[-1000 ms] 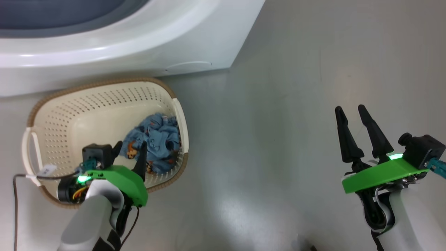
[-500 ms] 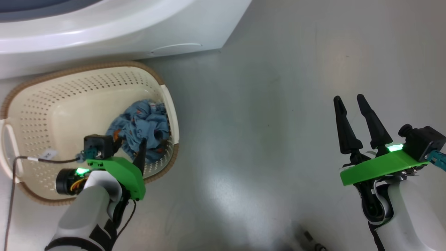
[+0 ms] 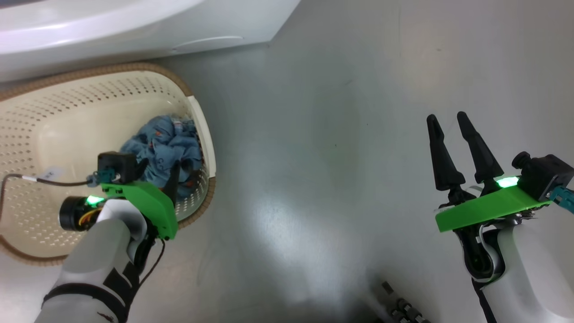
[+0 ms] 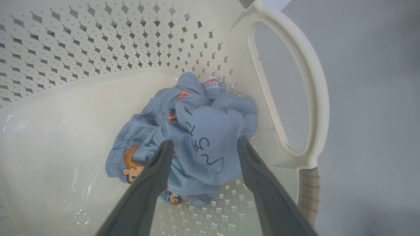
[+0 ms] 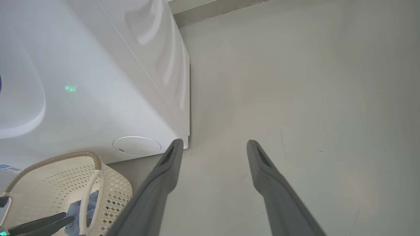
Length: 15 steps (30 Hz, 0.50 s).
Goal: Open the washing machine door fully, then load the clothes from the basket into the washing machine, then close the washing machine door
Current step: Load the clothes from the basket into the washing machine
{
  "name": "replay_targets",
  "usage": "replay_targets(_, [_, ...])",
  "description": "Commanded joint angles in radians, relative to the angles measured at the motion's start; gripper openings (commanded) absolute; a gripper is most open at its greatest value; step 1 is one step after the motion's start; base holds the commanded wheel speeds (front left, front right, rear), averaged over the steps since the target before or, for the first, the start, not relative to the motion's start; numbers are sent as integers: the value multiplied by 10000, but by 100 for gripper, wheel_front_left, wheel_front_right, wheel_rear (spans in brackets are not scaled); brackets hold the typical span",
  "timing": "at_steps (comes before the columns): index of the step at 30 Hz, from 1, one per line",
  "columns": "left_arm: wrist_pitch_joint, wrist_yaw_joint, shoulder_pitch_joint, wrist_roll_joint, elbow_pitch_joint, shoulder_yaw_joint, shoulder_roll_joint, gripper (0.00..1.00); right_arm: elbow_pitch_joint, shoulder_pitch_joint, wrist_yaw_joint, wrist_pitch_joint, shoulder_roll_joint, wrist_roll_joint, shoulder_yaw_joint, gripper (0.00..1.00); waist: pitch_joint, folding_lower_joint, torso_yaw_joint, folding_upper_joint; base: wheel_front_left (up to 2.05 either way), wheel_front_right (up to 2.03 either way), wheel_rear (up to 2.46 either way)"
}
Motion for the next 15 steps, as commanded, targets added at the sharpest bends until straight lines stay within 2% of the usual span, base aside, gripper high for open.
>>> replay_targets(1, [-67,-15,-51,-257,65,-12,321,100,-237,48,17,-119,-17,108,226,100,159,0,-84,0,0,0,0])
replay_targets(7, [-62,-15,-319,-762,290,-541,412,100,-270,-15,17,-119,-25,115,263,100,307,0,-161,0,0,0,0])
replay_targets(8, [-61,-15,-357,-847,304,-624,436,80,-279,-25,17,-119,-31,118,267,100,326,0,-173,0,0,0,0])
replay_targets(9, [-61,-15,-390,-932,317,-706,459,48,-286,-31,17,-119,-39,118,267,100,338,0,-183,0,0,0,0])
replay_targets(10, [-61,-15,-417,-1012,328,-787,477,29,-293,-31,17,-119,-50,117,263,100,343,0,-189,0,0,0,0])
replay_targets(11, [-61,-15,-442,-1096,336,-864,490,3,-299,-28,17,-119,-62,115,258,100,341,0,-192,0,0,0,0])
replay_targets(12, [-61,-15,-467,-1180,342,-938,500,0,-304,-26,17,-119,-74,112,250,100,340,0,-194,0,0,0,0])
replay_targets(15, [-61,-15,-506,-1355,342,-1083,498,0,-302,-19,17,-119,-102,106,222,100,321,0,-178,0,0,0,0])
